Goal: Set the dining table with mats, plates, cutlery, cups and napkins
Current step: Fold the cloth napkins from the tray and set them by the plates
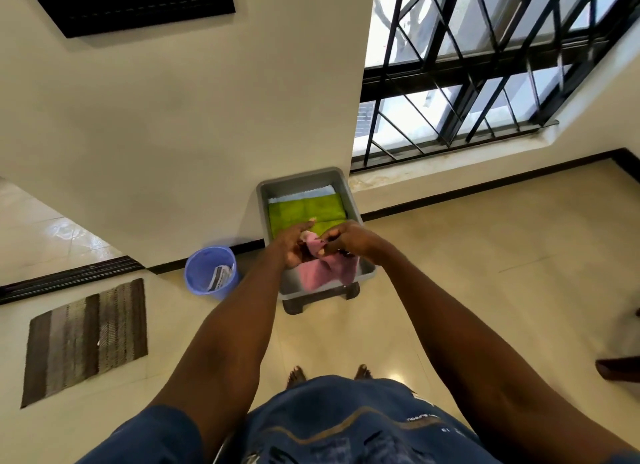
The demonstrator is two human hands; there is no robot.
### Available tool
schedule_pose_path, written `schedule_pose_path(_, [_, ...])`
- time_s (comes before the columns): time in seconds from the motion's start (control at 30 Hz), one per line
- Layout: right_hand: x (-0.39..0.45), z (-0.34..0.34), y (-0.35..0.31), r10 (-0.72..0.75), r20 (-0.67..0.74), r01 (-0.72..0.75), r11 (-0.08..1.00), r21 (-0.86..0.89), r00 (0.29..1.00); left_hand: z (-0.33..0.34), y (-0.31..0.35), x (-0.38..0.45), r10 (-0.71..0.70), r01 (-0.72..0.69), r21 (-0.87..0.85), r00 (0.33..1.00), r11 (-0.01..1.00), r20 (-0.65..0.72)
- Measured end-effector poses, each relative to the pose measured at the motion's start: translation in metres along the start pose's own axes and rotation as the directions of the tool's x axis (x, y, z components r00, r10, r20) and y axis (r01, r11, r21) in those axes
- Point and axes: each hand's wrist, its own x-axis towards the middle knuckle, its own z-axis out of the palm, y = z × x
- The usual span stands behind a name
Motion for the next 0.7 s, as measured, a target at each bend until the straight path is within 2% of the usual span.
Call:
schedule_pose_path(0.1, [-0.004, 0.006, -0.008, -0.012, 0.158, 0.035, 0.989, -0.143, 0.987, -0.003, 0.006, 0.006, 0.068, -0.06, 0.091, 0.993, 0.994, -0.093])
schedule_pose_path(0.17, [-0.007, 0.005, -0.005, -0.021, 0.171, 0.025, 1.0, -0.018, 0.985, -0.005, 0.013, 0.0, 0.13, -0.119, 0.092, 0.985, 0.989, -0.118])
schedule_pose_path(0.23, [-0.005, 0.001, 0.004, -0.031, -0.048, 0.038, 0.985, 0.169, 0.998, -0.008, 0.019, -0.011, 0.158, -0.157, 0.012, 0.985, 0.987, -0.069])
schedule_pose_path(0.3, [0.003, -0.006, 0.018, 0.094, -0.327, 0.014, 0.95, 0.313, 0.94, -0.015, 0.026, -0.019, 0.169, -0.17, -0.095, 0.985, 0.981, -0.02])
schedule_pose_path(0.33, [0.008, -0.009, 0.023, 0.174, -0.372, -0.018, 0.921, 0.388, 0.912, -0.018, 0.029, -0.023, 0.175, -0.172, -0.135, 0.984, 0.976, 0.01])
schedule_pose_path(0.4, [0.014, -0.012, 0.027, 0.231, -0.28, -0.071, 0.872, 0.485, 0.932, -0.021, 0.034, -0.031, 0.192, -0.173, -0.214, 0.979, 0.961, 0.071])
schedule_pose_path(0.5, [0.016, -0.005, 0.02, 0.119, -0.131, -0.032, 0.848, 0.529, 0.984, -0.025, 0.04, -0.043, 0.201, -0.167, -0.226, 0.97, 0.96, 0.137])
schedule_pose_path(0.6, [0.018, 0.0, 0.007, 0.09, -0.033, -0.043, 0.726, 0.687, 0.995, -0.032, 0.045, -0.046, 0.22, -0.196, -0.174, 0.967, 0.965, 0.132])
schedule_pose_path(0.7, [0.024, 0.002, 0.0, 0.104, 0.099, -0.143, 0.622, 0.77, 0.99, -0.04, 0.046, -0.045, 0.254, -0.227, -0.184, 0.958, 0.956, 0.136])
